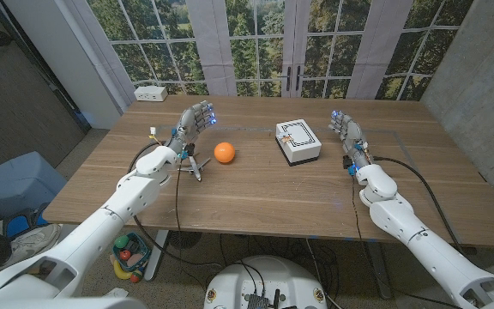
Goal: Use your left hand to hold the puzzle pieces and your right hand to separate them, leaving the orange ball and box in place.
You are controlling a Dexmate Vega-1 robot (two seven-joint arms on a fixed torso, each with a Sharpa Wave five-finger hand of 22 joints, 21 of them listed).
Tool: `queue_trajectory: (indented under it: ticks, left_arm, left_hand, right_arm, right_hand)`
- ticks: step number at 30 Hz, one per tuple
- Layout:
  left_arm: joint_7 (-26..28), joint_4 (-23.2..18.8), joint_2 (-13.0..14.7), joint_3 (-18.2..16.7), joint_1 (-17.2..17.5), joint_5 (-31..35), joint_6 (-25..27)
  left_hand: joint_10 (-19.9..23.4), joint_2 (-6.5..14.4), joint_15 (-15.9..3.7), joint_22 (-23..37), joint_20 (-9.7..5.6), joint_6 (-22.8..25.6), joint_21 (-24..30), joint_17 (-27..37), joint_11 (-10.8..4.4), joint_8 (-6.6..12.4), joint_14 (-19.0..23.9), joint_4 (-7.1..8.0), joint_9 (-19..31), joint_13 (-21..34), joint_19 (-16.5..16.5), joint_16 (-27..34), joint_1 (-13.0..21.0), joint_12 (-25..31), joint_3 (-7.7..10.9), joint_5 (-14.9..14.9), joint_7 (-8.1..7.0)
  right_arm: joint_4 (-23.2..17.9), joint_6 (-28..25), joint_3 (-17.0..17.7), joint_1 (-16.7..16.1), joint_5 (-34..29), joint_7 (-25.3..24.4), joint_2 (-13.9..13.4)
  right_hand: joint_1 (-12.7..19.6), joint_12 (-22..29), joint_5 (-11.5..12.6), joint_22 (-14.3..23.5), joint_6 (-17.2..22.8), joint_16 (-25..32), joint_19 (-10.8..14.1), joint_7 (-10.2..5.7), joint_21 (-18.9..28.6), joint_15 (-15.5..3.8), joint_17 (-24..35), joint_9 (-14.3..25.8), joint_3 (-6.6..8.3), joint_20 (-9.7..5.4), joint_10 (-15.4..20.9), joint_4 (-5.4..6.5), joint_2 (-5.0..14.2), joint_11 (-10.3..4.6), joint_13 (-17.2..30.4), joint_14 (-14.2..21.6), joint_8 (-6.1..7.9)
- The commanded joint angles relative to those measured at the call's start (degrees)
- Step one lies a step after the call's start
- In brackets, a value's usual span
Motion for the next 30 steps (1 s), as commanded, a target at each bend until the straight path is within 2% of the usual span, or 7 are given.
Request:
queue_trajectory:
  ticks: [1,9,12,15,25,26,30]
  left_arm:
    - [8.0,-8.0,3.7,1.3,-0.7,4.5,12.1]
    - [10.8,-11.7,5.0,2.7,-2.1,6.9,18.2]
    - [12.2,-13.5,5.5,3.6,-3.0,8.1,21.6]
    - [14.2,-15.5,5.8,4.5,-3.9,9.9,25.0]
    - [10.8,-15.6,6.1,6.9,-7.8,11.0,29.6]
    - [10.3,-15.5,6.1,7.3,-8.4,11.2,30.2]
    - [7.8,-15.0,6.2,9.0,-11.1,11.5,33.0]
  left_hand:
    - [1.9,-0.7,-0.22,0.2,-0.04,3.3,-0.4,0.2,0.14,1.28,1.6,-0.81,0.4,0.3,0.9,0.5,2.8,0.5,0.23,-0.2,0.04]
    - [3.9,-2.9,-0.55,0.3,0.85,7.3,-1.6,0.3,0.14,2.74,1.9,-0.89,0.8,0.5,-0.2,0.1,6.5,0.5,0.07,-0.4,0.40]
    - [5.1,-4.4,-0.36,0.4,1.08,8.2,-4.9,0.6,-0.35,2.91,0.1,-0.30,1.1,0.8,-6.7,-0.7,9.2,0.3,-0.73,-0.4,0.32]
    - [7.7,-4.9,-1.49,0.7,1.08,8.7,-5.5,1.1,-0.80,3.12,1.5,-0.01,1.2,1.2,-7.7,0.2,10.0,1.0,-1.54,-0.5,-0.09]
    - [7.6,-4.8,-1.09,1.1,1.05,9.4,-5.8,2.2,-0.43,3.61,0.4,0.32,1.4,1.9,-8.7,0.5,10.6,1.0,-2.35,-0.5,-0.45]
    - [8.2,-4.5,-0.90,1.3,0.73,9.5,-5.5,2.6,0.32,3.73,0.6,0.52,1.5,2.2,-8.0,0.9,10.6,1.3,-2.57,-0.5,-0.47]
    - [10.1,-3.8,-0.87,2.0,0.38,9.6,-4.6,4.2,0.28,4.05,1.5,0.79,1.6,3.3,-6.3,2.7,10.7,2.2,-3.28,-0.5,-0.16]
  right_arm:
    - [-2.5,1.9,1.5,-3.3,-0.8,-1.8,-0.4]
    - [-2.8,2.9,2.1,-4.0,-0.9,-1.9,-0.6]
    - [-2.8,3.3,2.4,-4.3,-1.0,-2.1,-0.7]
    - [-2.7,4.1,2.8,-4.7,-0.9,-2.2,-0.5]
    - [-3.2,6.1,3.6,-6.0,-1.1,-2.5,-0.4]
    - [-3.3,6.3,3.7,-6.1,-1.2,-2.5,-0.4]
    - [-3.6,6.8,4.1,-6.7,-1.3,-2.8,-0.4]
  right_hand:
    - [0.5,0.1,-0.1,0.2,0.6,0.3,0.5,0.14,-0.1,-0.97,0.1,0.1,0.18,-2.84,0.8,-0.47,-0.20,0.06,0.2,0.5,0.24]
    - [0.8,0.1,-0.1,0.2,0.9,0.3,0.9,0.17,-0.2,-0.99,0.0,0.1,0.22,-2.85,1.0,-0.98,-0.14,0.11,0.2,0.7,0.28]
    - [0.9,0.1,-0.1,0.2,1.1,0.4,0.9,0.22,-0.3,-0.86,0.0,0.1,0.23,-2.84,1.0,-1.19,-0.10,0.09,0.3,0.8,0.30]
    - [1.0,0.1,-0.1,0.2,1.2,0.4,1.0,0.26,-0.4,-0.96,0.0,0.1,0.22,-2.81,1.2,-1.36,-0.09,0.10,0.3,0.8,0.31]
    - [1.4,0.1,-0.2,0.2,1.4,0.4,1.2,0.30,-0.6,-0.89,-0.1,0.1,0.22,-2.77,1.5,-1.91,-0.09,0.37,0.3,0.9,0.29]
    - [1.4,0.1,-0.2,0.2,1.4,0.4,1.2,0.29,-0.6,-0.97,-0.1,0.1,0.22,-2.78,1.5,-1.96,-0.09,0.37,0.3,0.9,0.28]
    - [1.5,0.1,-0.2,0.2,1.5,0.5,1.3,0.37,-0.7,-0.98,-0.1,0.1,0.21,-2.75,1.6,-2.17,-0.10,0.42,0.3,0.9,0.29]
